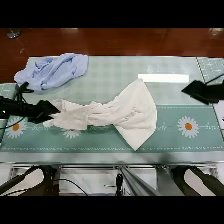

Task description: Fold the shirts.

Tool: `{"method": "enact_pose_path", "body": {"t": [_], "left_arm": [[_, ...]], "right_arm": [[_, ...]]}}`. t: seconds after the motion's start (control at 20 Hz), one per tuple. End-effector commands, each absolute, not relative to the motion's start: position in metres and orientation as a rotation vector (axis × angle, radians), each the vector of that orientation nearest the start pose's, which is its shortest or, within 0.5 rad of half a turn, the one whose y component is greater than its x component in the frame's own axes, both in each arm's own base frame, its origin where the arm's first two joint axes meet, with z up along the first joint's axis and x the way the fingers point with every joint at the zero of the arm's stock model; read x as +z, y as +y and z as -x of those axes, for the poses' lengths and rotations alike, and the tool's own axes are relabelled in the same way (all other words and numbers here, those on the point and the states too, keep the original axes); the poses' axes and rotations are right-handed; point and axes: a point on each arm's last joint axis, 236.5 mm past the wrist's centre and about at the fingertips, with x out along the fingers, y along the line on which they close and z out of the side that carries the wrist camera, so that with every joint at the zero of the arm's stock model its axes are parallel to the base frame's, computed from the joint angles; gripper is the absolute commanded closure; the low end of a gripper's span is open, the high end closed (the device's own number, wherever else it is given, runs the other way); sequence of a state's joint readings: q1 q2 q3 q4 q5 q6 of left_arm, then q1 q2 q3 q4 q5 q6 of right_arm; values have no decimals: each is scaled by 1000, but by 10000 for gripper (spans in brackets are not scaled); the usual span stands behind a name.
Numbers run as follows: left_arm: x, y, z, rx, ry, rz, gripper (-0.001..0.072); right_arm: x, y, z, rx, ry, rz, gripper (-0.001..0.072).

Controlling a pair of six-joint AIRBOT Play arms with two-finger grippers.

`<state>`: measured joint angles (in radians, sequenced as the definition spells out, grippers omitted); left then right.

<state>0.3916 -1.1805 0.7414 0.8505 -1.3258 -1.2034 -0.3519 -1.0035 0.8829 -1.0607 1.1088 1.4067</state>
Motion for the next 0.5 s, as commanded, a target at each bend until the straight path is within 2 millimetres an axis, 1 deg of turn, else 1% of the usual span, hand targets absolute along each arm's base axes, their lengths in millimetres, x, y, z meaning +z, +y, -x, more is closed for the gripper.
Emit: {"method": "enact_pose_path", "body": {"t": [0.0, 0.15, 0.25, 0.3, 0.35, 0.45], "left_arm": [[-42, -68, -279, -406, 1348, 814, 4], [-45, -70, -281, -447, 1323, 736, 4], [-51, -71, -281, -454, 1329, 668, 3], [-57, -70, -278, -449, 1348, 614, 4], [-64, -65, -275, -437, 1369, 547, 3], [-76, -36, -273, -332, 1410, 443, 4]], "right_arm": [[-13, 12, -291, 62, 1099, -655, 92], [-36, 28, -269, 83, 1151, -706, 92], [-44, 33, -262, 85, 1174, -729, 92], [-45, 35, -259, 89, 1181, -739, 92], [-45, 37, -259, 94, 1185, -744, 93], [-43, 40, -259, 103, 1186, -760, 92]]}}
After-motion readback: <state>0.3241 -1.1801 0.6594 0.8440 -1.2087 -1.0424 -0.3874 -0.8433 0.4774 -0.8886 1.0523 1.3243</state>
